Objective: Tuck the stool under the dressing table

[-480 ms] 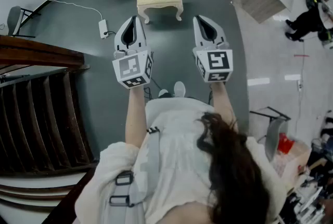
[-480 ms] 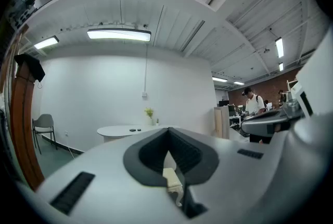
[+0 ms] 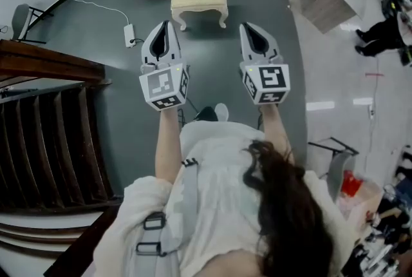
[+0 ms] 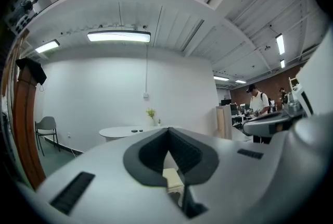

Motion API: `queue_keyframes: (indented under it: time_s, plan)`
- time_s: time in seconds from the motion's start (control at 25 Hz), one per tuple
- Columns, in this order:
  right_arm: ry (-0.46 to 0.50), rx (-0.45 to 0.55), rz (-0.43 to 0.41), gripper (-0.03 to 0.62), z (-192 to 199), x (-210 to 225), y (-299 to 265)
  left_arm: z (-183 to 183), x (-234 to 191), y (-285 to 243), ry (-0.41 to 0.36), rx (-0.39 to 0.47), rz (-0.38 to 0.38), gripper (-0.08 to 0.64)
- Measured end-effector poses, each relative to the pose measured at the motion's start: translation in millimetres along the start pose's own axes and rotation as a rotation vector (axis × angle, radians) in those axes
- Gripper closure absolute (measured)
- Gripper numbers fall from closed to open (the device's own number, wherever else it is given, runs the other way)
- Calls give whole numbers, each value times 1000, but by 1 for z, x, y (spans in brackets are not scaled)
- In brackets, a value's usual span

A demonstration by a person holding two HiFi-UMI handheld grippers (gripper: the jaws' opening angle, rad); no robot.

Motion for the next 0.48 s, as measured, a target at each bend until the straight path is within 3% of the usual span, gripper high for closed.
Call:
queue_keyframes:
  time_s: [0.32,0.48]
  plan:
    - [-26,-41,-18,589,5,4,-7,8,-4,6,26,-29,-22,557]
    - [-36,-21,-14,589,5,6,-16,11,-10,-4,30,-4,-22,555]
Point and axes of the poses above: the fingertips, and each gripper's own axes: y backward along the fingers, x to its right, z out of its underside, the point moved 10 cm from there along y, backward along the fingers, and after that the axes turned 10 degrees about -y, right-handed, at the moved point
